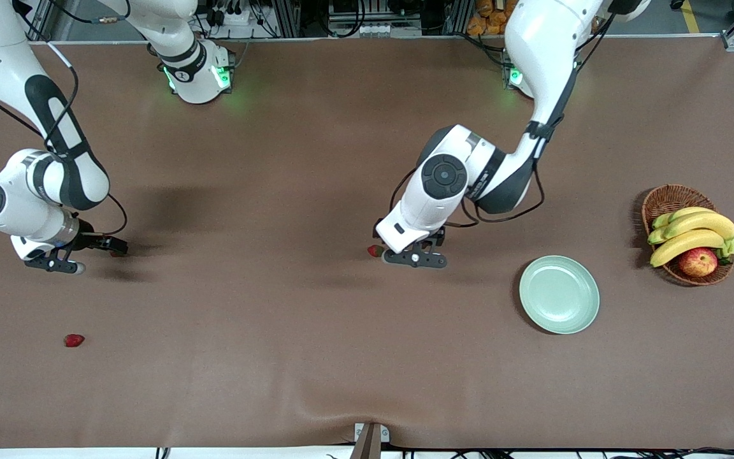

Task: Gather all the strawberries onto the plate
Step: 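Grasp the middle strawberry with the left gripper while the right gripper grasps another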

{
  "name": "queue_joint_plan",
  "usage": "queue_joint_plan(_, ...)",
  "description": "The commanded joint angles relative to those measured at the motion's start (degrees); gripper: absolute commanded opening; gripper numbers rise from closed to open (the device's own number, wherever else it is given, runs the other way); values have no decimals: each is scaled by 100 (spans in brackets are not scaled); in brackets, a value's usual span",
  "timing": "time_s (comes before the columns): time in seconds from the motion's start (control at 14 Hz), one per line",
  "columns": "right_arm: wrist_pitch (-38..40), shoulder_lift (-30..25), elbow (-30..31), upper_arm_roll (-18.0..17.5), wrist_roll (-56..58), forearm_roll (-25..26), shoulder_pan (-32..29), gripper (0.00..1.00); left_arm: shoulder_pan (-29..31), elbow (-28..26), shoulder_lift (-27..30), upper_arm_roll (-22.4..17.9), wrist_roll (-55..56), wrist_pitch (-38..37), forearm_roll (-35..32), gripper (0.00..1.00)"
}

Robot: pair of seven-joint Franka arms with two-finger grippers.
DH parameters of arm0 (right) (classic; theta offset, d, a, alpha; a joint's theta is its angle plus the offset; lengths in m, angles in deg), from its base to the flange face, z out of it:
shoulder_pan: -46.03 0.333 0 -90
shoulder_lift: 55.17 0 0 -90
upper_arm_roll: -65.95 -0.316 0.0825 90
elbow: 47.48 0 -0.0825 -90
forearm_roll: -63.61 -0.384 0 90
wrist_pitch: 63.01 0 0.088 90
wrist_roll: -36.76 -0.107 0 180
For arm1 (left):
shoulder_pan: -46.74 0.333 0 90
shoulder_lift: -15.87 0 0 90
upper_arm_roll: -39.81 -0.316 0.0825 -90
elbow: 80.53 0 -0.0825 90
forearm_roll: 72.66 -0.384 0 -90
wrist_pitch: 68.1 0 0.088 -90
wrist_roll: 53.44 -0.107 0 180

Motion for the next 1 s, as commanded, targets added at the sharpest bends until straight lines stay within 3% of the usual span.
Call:
queue_joint_plan(0.0,-216,48,102,-107,107,75,-122,100,-356,352,-490,-58,279,474,81,100)
queue_joint_plan(0.36,-216,232,-65,-107,115,84,-175,100,-542,397,-956,-110,421,1001,19,100)
queue_joint_plan(0.5,-216,285,-109,-107,116,84,-184,100,-542,397,-1115,-102,377,1055,-383,100)
queue_joint_plan(0.93,-216,373,-197,-107,142,84,-219,100,-551,397,-1194,-102,447,1063,-552,95)
